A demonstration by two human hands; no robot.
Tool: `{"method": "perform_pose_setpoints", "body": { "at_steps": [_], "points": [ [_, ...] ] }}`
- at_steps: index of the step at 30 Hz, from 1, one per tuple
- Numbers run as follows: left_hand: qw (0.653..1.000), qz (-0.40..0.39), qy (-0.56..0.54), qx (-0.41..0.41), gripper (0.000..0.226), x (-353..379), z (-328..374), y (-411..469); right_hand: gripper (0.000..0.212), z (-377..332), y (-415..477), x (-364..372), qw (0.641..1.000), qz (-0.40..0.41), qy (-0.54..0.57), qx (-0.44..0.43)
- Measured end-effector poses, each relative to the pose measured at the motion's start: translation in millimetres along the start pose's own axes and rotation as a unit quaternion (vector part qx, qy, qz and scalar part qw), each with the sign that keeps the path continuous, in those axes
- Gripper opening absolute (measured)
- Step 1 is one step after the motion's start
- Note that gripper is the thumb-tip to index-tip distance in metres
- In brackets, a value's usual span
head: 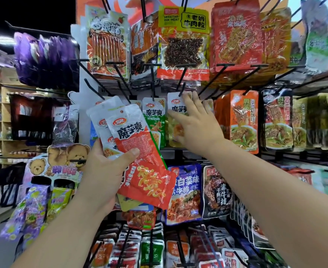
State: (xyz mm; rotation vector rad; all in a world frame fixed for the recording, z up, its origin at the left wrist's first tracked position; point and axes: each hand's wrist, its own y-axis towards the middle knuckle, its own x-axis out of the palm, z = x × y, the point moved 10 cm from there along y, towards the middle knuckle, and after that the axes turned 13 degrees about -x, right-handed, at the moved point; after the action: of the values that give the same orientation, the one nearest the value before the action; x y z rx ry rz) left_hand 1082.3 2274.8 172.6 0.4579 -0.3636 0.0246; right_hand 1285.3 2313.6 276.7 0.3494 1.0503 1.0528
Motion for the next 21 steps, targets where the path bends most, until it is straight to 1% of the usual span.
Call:
{"method": "perform_pose_setpoints", "body": {
  "at_steps": [2, 3, 6, 9, 12, 16, 18, 19, 20, 21],
  "points": [
    [1.0, 0.0, 0.0, 0.0, 0.038, -0.6, 1.7, 0.3, 0.083, 2.7, 3.9, 6.9, 0.997, -0.041, -0.063, -0.001],
    [1.0, -0.001, 0.001, 0.001, 0.038, -1.0, 2.1, 0.4, 0.088, 4.0, 6.3, 11.2, 0.995, -0.059, -0.076, -0.002],
    [1.0, -0.004, 0.007, -0.001, 0.037, -0.7, 2.0, 0.1, 0.097, 6.8, 13.1, 24.3, 0.991, -0.109, -0.076, -0.008],
    [1.0, -0.008, 0.011, 0.0, 0.037, 0.2, 2.6, -0.7, 0.096, 11.5, 17.0, 36.8, 0.985, -0.148, -0.086, -0.006],
    [1.0, -0.009, 0.014, 0.001, 0.037, 1.4, 4.6, -1.2, 0.091, 15.6, 20.9, 50.5, 0.977, -0.182, -0.107, -0.001],
    [1.0, -0.009, 0.011, -0.005, 0.037, 2.3, 4.9, -0.7, 0.082, 18.0, 22.1, 57.5, 0.974, -0.199, -0.104, 0.006],
    [1.0, -0.009, 0.007, -0.011, 0.037, 1.9, 5.4, -0.5, 0.072, 13.6, 21.8, 50.3, 0.981, -0.179, -0.074, 0.007],
    [1.0, -0.009, 0.003, -0.013, 0.037, 1.1, 6.1, -0.7, 0.064, 10.0, 22.4, 40.0, 0.989, -0.143, -0.039, 0.015],
    [1.0, -0.008, 0.001, -0.015, 0.038, 0.1, 7.3, -1.0, 0.053, 6.7, 22.6, 24.1, 0.996, -0.079, 0.019, 0.03],
    [1.0, -0.005, 0.0, -0.017, 0.038, -1.3, 8.5, -1.7, 0.042, 4.7, 20.0, 2.3, 0.994, 0.007, 0.098, 0.054]
  ]
}}
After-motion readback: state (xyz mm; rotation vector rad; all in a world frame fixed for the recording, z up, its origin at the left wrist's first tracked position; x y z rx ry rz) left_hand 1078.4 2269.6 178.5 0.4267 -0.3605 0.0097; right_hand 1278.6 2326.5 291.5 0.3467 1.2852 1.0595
